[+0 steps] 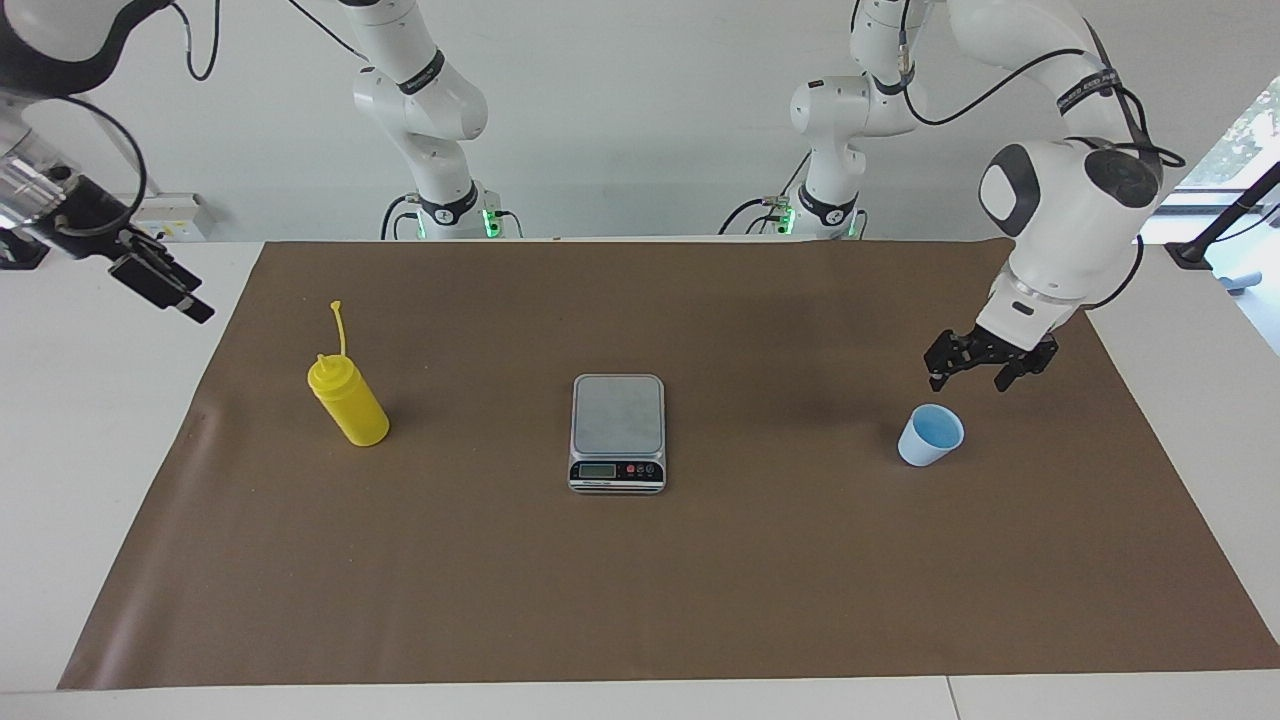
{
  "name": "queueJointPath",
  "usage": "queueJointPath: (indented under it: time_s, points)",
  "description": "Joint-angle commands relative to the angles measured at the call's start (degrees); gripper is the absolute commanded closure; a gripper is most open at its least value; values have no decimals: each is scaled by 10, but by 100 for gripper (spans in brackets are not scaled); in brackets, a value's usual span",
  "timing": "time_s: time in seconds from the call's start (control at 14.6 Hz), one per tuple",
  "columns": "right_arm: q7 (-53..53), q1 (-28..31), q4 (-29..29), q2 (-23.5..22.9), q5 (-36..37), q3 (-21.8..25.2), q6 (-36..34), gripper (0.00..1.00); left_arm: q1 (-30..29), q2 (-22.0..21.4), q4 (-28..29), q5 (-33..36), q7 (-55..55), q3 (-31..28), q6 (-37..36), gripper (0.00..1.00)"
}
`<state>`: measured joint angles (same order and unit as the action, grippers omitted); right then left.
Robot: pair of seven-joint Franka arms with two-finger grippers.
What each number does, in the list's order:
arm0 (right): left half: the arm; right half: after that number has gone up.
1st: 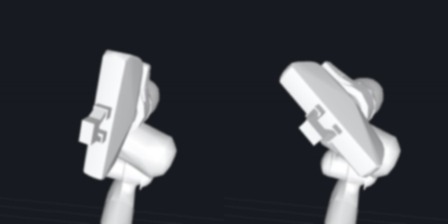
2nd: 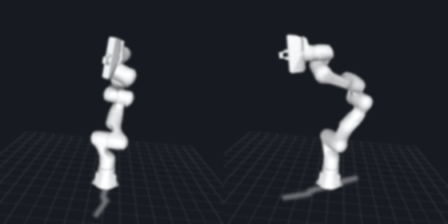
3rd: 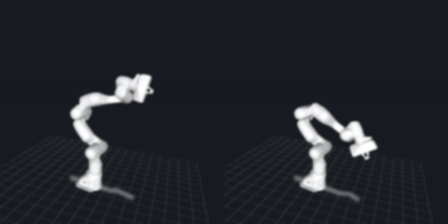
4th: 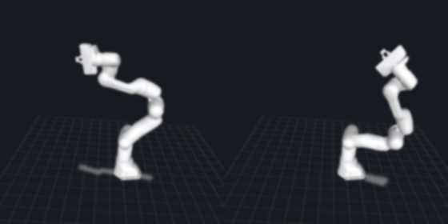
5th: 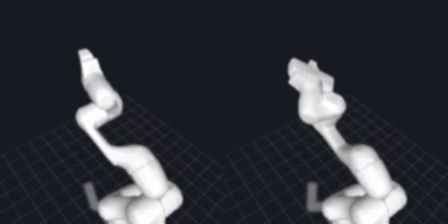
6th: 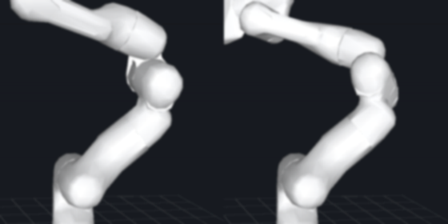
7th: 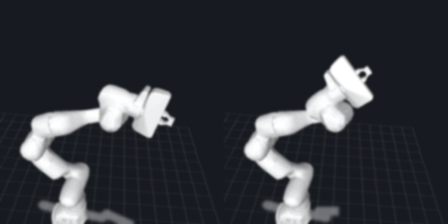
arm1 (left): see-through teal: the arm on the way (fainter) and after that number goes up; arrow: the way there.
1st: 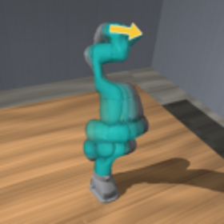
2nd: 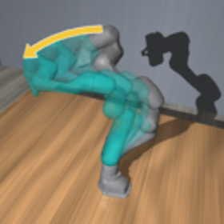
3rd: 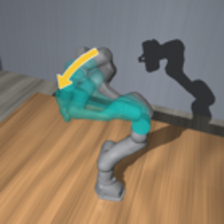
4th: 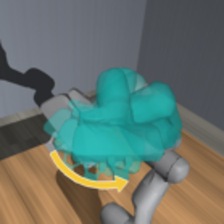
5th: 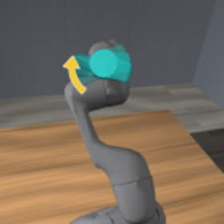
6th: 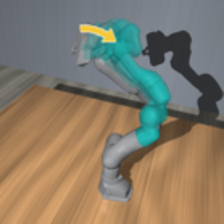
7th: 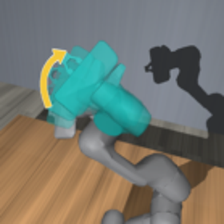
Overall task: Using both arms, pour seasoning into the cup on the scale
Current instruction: 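Grasp the blue cup with the left gripper while the right gripper opens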
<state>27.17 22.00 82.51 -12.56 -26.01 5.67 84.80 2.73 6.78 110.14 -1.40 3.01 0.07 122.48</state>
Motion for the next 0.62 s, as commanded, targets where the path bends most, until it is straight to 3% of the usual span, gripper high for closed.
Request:
queueJointPath:
  time_s: [0.0, 0.14, 0.27, 0.41, 0.48, 0.55]
  points:
    - [32, 52, -54, -68, -62, -7, -21, 0, -3, 7, 52, 3, 6, -4, 83, 0]
    - [71, 73, -52, -96, -92, -8, -24, 0, -13, 19, 71, 3, 9, -5, 120, 1]
    - [87, 127, -56, -164, -172, -8, -52, 0, -20, 35, 82, 3, 9, -5, 154, 2]
    - [114, 131, -57, -173, -191, -9, -60, 0, -32, 40, 94, 3, 12, -4, 183, 7]
    - [129, 136, -53, -182, -196, -10, -60, 0, -33, 40, 103, 3, 10, -4, 196, 28]
    - [129, 140, -53, -195, -202, -9, -61, 0, -33, 40, 111, 3, 3, -4, 208, 66]
